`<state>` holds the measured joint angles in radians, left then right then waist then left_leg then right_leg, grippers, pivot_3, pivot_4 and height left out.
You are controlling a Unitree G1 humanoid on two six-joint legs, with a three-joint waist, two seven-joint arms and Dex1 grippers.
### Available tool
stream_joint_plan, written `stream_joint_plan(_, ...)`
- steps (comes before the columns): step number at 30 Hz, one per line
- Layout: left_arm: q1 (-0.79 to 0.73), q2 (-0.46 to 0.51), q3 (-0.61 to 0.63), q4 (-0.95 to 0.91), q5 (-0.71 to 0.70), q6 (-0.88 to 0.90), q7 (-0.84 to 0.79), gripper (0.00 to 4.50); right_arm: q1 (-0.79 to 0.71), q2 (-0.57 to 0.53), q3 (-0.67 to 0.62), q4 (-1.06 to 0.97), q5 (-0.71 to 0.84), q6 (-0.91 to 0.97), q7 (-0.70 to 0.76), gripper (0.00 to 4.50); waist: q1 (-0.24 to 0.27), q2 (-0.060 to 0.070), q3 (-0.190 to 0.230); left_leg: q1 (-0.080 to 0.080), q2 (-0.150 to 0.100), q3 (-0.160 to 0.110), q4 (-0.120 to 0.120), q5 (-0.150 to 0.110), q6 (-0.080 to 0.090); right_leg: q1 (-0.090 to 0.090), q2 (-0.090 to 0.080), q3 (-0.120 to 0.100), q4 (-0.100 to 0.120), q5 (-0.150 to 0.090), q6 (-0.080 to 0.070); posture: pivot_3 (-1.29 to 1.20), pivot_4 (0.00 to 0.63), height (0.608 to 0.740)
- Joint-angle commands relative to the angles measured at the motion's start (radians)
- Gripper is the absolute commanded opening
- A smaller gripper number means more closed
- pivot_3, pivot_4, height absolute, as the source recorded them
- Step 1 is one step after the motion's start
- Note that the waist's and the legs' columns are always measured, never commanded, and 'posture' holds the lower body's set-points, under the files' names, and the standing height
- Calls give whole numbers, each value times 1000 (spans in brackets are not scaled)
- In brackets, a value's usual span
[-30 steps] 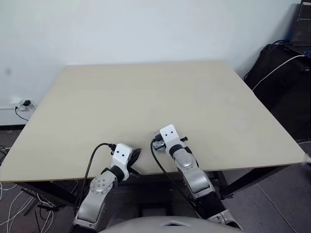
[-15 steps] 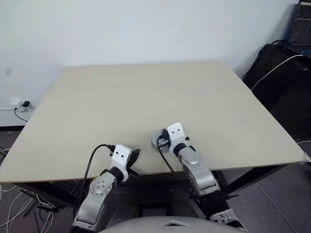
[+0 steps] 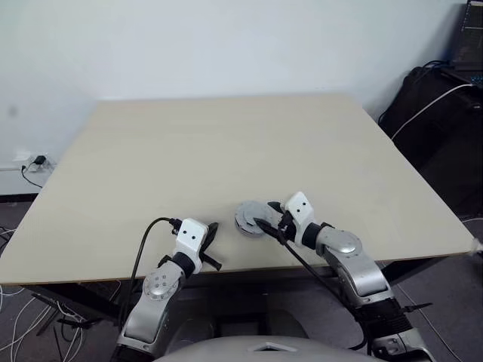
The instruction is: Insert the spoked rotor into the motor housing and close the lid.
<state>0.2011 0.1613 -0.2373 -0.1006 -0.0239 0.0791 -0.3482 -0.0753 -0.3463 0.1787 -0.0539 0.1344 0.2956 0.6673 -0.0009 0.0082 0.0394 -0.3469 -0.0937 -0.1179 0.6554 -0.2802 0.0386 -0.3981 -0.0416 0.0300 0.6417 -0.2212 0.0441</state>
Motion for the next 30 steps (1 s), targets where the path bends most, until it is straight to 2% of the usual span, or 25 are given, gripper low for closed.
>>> stream_joint_plan(1,-25,-1,-1,4,-10,-24,-15,0,-49,5,3,19,13,-12,22,4467,1,0,0,0,0,0,0,0,0,0,0,0,0,0,0,0,0,740)
stream_joint_plan(22,-17,-21,21,38,-33,-78,-20,0,-197,34,52,309,-57,-89,56,4467,21,-1,1,0,0,0,0,0,1,-1,0,-2,0,0,0,0,0,740)
stream_joint_plan(25,-15,-21,22,38,-34,-79,-20,0,-195,28,48,312,-56,-90,61,3849,22,-1,1,0,0,0,0,0,1,-1,0,-2,0,0,0,0,0,740)
stream_joint_plan(27,-15,-23,21,38,-34,-80,-20,0,-191,25,45,307,-53,-90,65,3281,22,-1,1,0,0,0,0,0,1,-1,0,-2,0,0,0,0,0,740)
stream_joint_plan(30,-19,-24,18,43,-35,-83,-25,0,-185,29,32,295,-43,-89,56,3260,22,-1,1,0,0,0,0,0,1,-1,0,-2,0,0,0,0,0,740)
